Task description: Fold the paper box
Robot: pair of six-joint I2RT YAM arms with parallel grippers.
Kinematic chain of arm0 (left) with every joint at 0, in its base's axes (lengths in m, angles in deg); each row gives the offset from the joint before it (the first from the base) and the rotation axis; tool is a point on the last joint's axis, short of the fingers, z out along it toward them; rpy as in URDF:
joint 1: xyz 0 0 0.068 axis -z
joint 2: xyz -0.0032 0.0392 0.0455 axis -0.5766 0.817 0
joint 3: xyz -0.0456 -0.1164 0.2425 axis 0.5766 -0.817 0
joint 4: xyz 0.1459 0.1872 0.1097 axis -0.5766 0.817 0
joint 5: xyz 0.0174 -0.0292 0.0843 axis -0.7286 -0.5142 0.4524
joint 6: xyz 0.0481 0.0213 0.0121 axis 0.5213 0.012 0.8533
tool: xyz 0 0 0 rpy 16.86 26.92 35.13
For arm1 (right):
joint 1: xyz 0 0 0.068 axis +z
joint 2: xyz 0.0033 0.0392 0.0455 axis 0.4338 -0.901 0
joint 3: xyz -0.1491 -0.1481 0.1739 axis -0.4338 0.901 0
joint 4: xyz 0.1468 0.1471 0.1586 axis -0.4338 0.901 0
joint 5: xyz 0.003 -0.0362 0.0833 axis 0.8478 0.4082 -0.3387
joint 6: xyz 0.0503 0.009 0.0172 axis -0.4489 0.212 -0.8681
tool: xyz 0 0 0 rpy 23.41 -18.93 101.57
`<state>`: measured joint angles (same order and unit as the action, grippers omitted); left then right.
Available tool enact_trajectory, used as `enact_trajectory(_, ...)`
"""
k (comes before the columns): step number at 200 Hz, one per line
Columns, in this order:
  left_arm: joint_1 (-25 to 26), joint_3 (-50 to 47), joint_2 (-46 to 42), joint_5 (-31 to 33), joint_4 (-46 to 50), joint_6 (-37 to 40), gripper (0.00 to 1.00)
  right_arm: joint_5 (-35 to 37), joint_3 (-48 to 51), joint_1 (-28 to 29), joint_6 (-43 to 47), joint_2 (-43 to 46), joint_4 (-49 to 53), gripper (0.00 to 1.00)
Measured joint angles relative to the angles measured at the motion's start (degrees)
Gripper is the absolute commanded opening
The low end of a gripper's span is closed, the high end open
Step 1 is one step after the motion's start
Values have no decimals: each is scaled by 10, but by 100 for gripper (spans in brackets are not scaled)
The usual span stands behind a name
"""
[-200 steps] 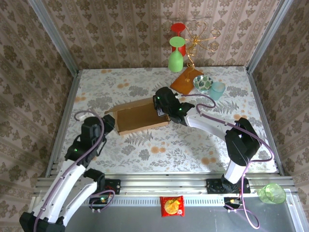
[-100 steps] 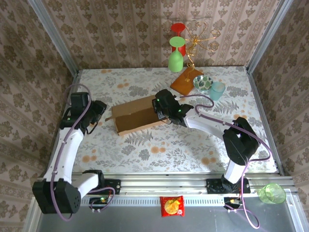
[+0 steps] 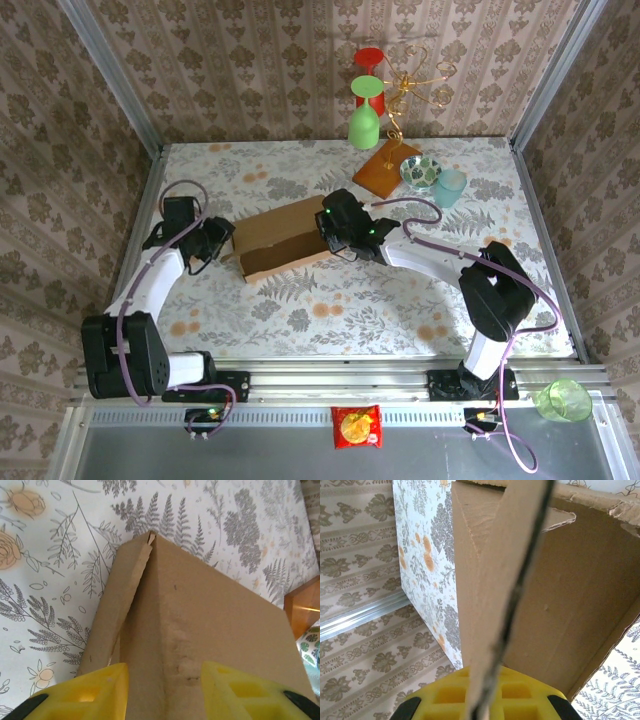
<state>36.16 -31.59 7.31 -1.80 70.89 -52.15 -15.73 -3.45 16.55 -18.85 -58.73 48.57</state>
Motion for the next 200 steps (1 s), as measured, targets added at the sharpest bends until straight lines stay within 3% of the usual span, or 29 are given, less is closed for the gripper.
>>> enact_trajectory(115, 3, -74, 33, -14, -64, 43, 35, -46, 64, -16, 25, -18, -19, 0)
enact_trajectory(154, 13, -99, 41, -17, -102, 43, 29, -69, 82, -28, 35, -31, -36, 11)
enact_trajectory(200, 28, -111, 43, -17, -143, 43, 16, -119, 79, -53, 106, -31, 8, 45)
